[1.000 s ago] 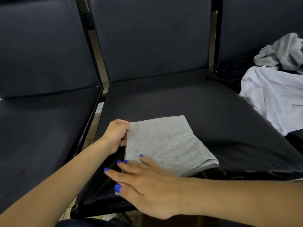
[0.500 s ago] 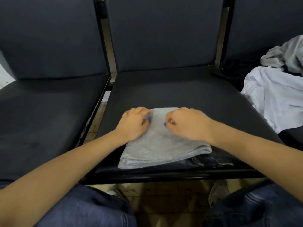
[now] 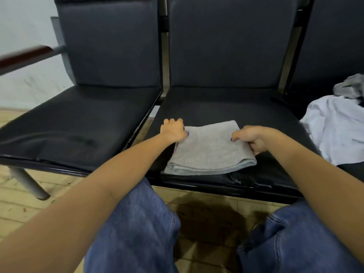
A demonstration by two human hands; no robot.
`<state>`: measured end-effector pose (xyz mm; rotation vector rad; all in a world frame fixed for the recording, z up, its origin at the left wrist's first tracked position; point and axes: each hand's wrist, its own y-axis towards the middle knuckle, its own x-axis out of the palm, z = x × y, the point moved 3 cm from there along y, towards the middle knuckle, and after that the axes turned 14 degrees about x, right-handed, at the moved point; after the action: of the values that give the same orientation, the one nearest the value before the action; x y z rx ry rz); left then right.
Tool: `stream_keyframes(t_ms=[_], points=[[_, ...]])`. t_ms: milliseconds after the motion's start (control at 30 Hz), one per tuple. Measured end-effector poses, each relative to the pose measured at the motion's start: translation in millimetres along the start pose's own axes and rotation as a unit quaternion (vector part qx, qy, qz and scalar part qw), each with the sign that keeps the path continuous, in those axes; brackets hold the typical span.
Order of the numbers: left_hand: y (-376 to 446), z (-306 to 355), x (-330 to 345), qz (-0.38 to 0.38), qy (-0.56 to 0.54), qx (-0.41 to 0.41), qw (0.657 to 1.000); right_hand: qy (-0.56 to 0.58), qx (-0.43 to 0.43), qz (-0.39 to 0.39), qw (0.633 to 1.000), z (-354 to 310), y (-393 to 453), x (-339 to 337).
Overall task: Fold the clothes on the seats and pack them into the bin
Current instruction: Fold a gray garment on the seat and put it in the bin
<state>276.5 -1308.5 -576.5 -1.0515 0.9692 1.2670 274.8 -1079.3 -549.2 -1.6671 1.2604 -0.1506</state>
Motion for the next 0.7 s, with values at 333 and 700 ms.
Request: stream_keyframes(t_ms=[333, 700], points=[[-16.3, 64.6, 20.2, -0.027, -0.557, -0.092, 0.825, 0.017, 0.045, 0.081, 0.996, 42.7, -3.4, -60.9], [-37.2, 124.3, 30.4, -0.134, -0.591, 0.009, 0.795, 0.276, 0.038, -0.055, 0.959, 89.8, -27.4, -103.6]])
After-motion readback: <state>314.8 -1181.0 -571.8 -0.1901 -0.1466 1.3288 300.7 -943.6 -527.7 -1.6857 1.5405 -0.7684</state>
